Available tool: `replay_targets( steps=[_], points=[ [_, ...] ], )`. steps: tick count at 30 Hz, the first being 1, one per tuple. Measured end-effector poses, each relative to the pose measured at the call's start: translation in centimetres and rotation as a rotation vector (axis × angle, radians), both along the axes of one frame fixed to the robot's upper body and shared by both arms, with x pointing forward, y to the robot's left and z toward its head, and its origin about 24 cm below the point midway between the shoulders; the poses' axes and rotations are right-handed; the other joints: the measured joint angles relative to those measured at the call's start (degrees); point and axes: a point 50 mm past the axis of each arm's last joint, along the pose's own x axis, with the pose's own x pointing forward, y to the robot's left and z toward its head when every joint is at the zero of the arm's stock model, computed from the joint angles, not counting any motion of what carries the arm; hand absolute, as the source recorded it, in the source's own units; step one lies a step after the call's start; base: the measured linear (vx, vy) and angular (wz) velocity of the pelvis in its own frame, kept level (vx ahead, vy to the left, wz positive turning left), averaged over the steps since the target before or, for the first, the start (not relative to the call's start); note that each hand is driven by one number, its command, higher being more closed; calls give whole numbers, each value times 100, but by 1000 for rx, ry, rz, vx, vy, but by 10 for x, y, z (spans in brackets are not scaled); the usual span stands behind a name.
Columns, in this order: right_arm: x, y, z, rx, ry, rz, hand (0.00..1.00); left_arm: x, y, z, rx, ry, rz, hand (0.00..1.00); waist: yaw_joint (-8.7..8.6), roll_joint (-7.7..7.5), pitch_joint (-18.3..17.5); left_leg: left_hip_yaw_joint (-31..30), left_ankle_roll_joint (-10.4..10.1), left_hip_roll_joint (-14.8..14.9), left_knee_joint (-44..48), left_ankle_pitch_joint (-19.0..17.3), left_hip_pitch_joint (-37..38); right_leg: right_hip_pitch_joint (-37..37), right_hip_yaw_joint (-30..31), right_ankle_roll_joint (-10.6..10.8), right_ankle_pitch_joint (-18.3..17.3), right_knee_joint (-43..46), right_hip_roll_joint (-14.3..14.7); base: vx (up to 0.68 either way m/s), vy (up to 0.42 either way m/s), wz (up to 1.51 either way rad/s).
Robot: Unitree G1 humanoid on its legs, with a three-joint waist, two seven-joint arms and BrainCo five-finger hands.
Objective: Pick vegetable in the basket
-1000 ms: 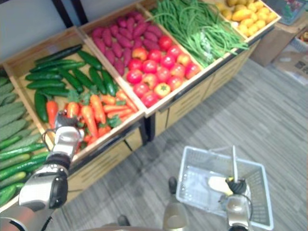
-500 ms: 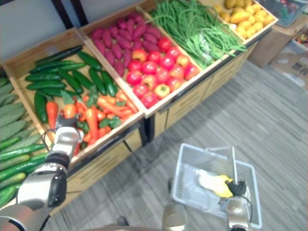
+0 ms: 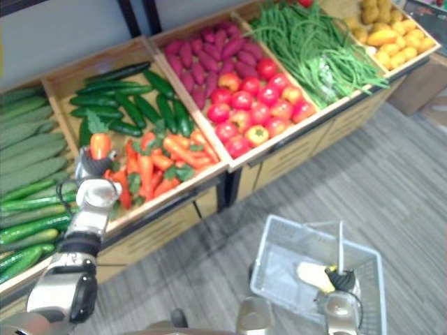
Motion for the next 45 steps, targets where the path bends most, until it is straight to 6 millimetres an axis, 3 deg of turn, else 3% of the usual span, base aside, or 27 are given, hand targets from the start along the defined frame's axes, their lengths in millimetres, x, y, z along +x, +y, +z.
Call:
replay_targets(
  steps=[12, 21, 30, 35, 38, 40, 45],
  points=[
    [1, 3, -1, 11, -5, -7, 100, -10, -12, 28, 123, -140, -61, 100, 128, -10, -50, -46, 3, -18, -12, 1, 10, 35, -82, -1, 0, 0, -21, -4, -5, 2],
    [0, -9, 4, -9, -10, -34, 100, -39, -57, 54, 231, -357, -287, 100, 306, -71, -365, -35, 40, -125, 39, 23, -91, -75, 97, 13, 60, 3, -117, -25, -11, -2],
    [2, -17, 10, -42, -15, -26, 100, -57, -82, 71, 281, -482, -402, 100, 381, -91, -380, 135, 5, -50, 175, -25, -113, -115, 366, 13, 59, 2, -31, -80, -51, -13],
    [-2, -19, 18, -97, -14, 31, 100, -75, -120, 81, 277, -574, -613, 100, 412, -92, -460, 258, -5, -26, 166, -32, -87, -197, 487, 9, 57, 3, 26, -16, -39, -11],
    [3, -17, 28, -130, -51, 80, 100, -82, -143, 76, 261, -572, -741, 100, 353, -99, -544, 309, -14, -35, 158, -41, -59, -206, 546, 25, 71, 4, 29, 14, -11, -10],
    [11, -14, 35, -144, -89, 114, 100, -86, -155, 73, 253, -564, -819, 100, 275, -123, -558, 338, -10, -41, 156, -52, -39, -205, 573, 25, 72, 4, 29, 10, -12, -7],
    [29, -6, 57, -185, -189, 190, 100, -96, -184, 62, 206, -520, -1003, 100, 262, -146, -582, 641, -9, -44, 174, -144, 82, -282, 884, 27, 109, 4, 85, -10, -18, -30]
  ],
)
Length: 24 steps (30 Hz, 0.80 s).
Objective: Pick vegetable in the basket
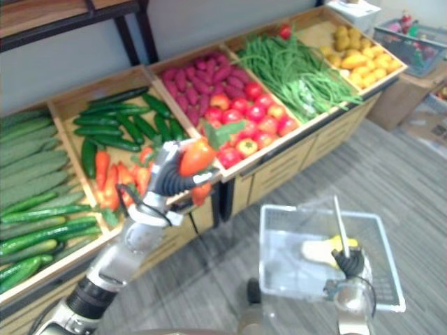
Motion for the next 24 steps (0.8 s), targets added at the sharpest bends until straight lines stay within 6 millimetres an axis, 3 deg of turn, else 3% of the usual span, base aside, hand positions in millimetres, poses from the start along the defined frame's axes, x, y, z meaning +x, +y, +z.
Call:
replay_targets(
  steps=[6, 11, 24],
  points=[
    [5, 4, 17, -34, -59, 53, 100, 5, -29, -26, 54, 143, -118, 100, -25, 6, -10, 202, -10, -13, 1, -65, 130, 0, 200, 5, 3, 0, 38, -11, -27, -19],
    [13, 22, 22, -38, -90, 145, 100, 10, -52, -47, 107, 243, -166, 100, -148, 4, -9, 385, -17, -12, -14, -116, 238, -9, 362, 9, 6, 0, 85, -7, -37, -16],
    [14, 55, 24, 7, -137, 243, 100, 29, -72, -82, 242, 377, -97, 100, -304, -22, 2, 748, -47, -7, -15, -222, 336, -156, 731, 38, 27, 0, 193, -15, -49, -16]
  ],
)
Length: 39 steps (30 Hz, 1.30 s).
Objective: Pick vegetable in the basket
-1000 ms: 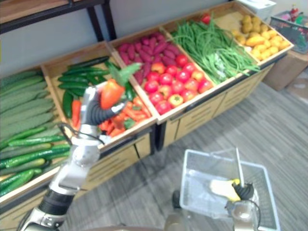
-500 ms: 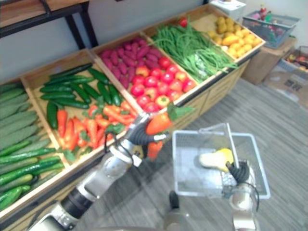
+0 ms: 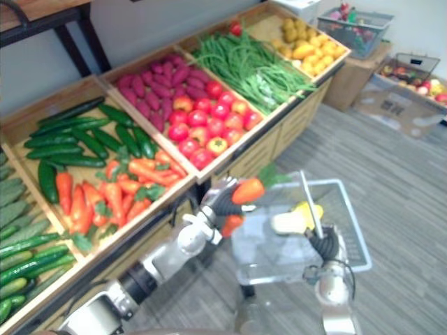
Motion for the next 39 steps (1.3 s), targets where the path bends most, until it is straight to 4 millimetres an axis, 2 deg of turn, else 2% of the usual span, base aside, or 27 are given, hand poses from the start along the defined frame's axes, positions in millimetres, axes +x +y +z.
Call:
replay_targets(
  steps=[6, 11, 15, 19, 31, 39],
  points=[
    [2, 10, -2, 19, -3, 32, 100, 4, -5, -22, 89, 61, 35, 100, -52, -34, 20, 37, -4, -5, -4, -9, -4, -44, 58, 8, 6, 0, 19, -21, -58, -5],
    [3, 21, 1, 34, -32, 73, 100, 5, -1, -39, 146, 113, 74, 100, -175, -107, 64, 107, -2, -9, 3, -35, 12, -71, 126, 14, 9, -1, 27, -34, -65, -6],
    [2, 22, 1, 36, -39, 77, 100, 5, -13, -36, 152, 101, 44, 100, -180, -115, 69, 168, 17, -33, 3, -66, -5, -134, 196, 24, 16, -1, 14, -25, -54, -10],
    [2, 24, 0, 39, -38, 84, 100, -3, -33, -31, 143, 72, -15, 100, -189, -171, 102, 156, 17, -36, -2, -67, -2, -135, 197, 25, 16, 0, 13, -16, -61, -1],
    [2, 31, -1, 53, -51, 78, 100, -25, -63, -41, 182, 98, -115, 100, -327, -204, 122, 149, 19, -36, -14, -68, 9, -130, 199, 26, 16, 0, 14, -32, -63, 0],
    [2, 36, -2, 69, -55, 75, 100, -26, -58, -60, 292, 119, -114, 100, -355, -234, 139, 173, 19, -44, -50, -68, 92, -83, 219, 37, 20, -1, 20, -29, -66, -2]
  ],
)
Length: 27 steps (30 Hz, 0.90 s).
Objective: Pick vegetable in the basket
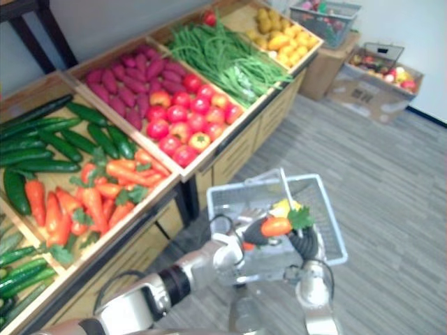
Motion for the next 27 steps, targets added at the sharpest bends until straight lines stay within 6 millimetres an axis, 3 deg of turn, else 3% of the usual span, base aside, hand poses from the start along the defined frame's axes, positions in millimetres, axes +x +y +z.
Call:
replay_targets(
  steps=[7, 14, 21, 27],
  points=[
    [0, 4, -1, 14, -1, 3, 100, 1, 15, -23, 133, 36, 46, 100, -26, -39, 23, 1, 0, -5, -13, 0, 6, 0, -1, 3, 0, 0, 0, 0, 0, 0],
    [1, 12, -2, 52, -8, 12, 100, 2, 21, -30, 182, 51, 72, 100, -124, -121, 70, 26, 0, -21, -31, 0, 9, -47, 26, 18, 9, 1, 0, 0, 0, -1],
    [3, 12, 4, 48, -41, 0, 100, 5, 22, -27, 160, 32, 105, 100, -157, -121, 70, 136, 3, -39, -47, -2, 43, -56, 130, 39, 22, 1, 13, -23, -41, -7],
    [1, 14, 5, 55, -51, -8, 100, 8, 12, -7, 56, -31, 114, 100, -172, -123, 67, 166, 0, -16, -44, -3, 99, -13, 133, 48, 27, 1, 6, -29, -70, -1]
  ],
)
